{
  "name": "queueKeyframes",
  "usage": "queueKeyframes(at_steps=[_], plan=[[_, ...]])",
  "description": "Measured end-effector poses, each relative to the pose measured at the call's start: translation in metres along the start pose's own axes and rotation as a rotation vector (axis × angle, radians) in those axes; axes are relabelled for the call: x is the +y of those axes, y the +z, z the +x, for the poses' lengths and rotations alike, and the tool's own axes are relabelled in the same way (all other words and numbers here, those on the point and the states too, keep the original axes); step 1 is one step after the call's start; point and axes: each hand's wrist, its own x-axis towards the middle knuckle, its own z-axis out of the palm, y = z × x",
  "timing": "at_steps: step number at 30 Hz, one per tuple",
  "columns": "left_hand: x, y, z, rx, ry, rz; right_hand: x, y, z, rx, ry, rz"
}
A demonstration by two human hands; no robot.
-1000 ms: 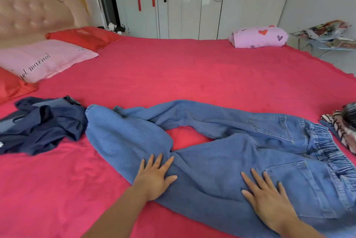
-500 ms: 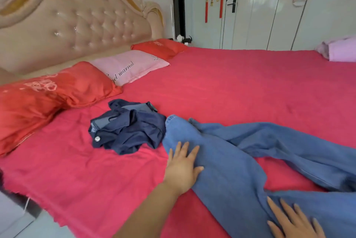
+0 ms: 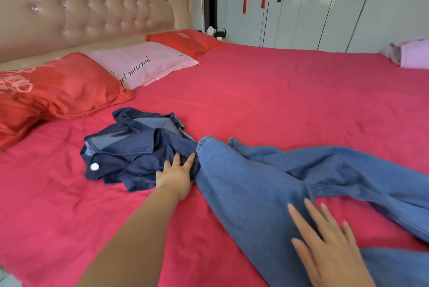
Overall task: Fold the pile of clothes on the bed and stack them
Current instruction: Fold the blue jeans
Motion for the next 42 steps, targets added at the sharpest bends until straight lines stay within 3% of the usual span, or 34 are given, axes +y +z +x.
queueKeyframes(at_steps=[1, 2, 8, 11, 15, 19, 21, 25, 28, 33, 36, 39, 42], plan=[[-0.002, 0.002, 0.001, 0.007, 0.002, 0.013, -0.015, 0.003, 0.017, 0.011, -0.006, -0.01], [-0.004, 0.003, 0.002, 0.019, 0.004, 0.023, -0.036, 0.011, 0.025, -0.1, 0.002, -0.054], [-0.018, 0.018, 0.006, 0.081, 0.027, 0.069, -0.075, 0.07, 0.055, -0.354, -0.027, -0.088], [-0.024, 0.015, 0.016, 0.11, 0.044, 0.079, -0.073, 0.083, 0.055, -0.296, -0.024, -0.136], [-0.032, -0.005, 0.032, 0.075, -0.039, 0.06, -0.075, 0.088, 0.057, -0.254, 0.015, -0.026], [-0.058, -0.027, 0.037, 0.056, -0.107, 0.245, -0.076, 0.086, 0.056, -0.281, 0.05, 0.035], [-0.087, -0.044, 0.037, 0.111, -0.189, 0.339, -0.075, 0.087, 0.055, -0.279, 0.039, 0.04], [-0.152, -0.068, 0.027, 0.296, -0.387, 0.296, -0.077, 0.085, 0.056, -0.248, 0.011, 0.05], [-0.145, -0.06, 0.015, 0.204, -0.311, 0.338, -0.078, 0.082, 0.055, -0.298, 0.03, 0.031], [-0.057, -0.035, 0.0, 0.217, 0.098, 0.076, -0.079, 0.078, 0.056, -0.351, 0.051, 0.023], [-0.014, -0.008, -0.001, 0.143, 0.318, -0.284, -0.081, 0.074, 0.056, -0.408, 0.046, -0.007], [0.001, 0.018, 0.003, 0.034, 0.219, -0.6, -0.079, 0.073, 0.055, -0.469, 0.054, -0.016], [0.003, 0.018, 0.009, 0.076, 0.172, -0.659, -0.073, 0.06, 0.056, -0.536, 0.05, -0.006]])
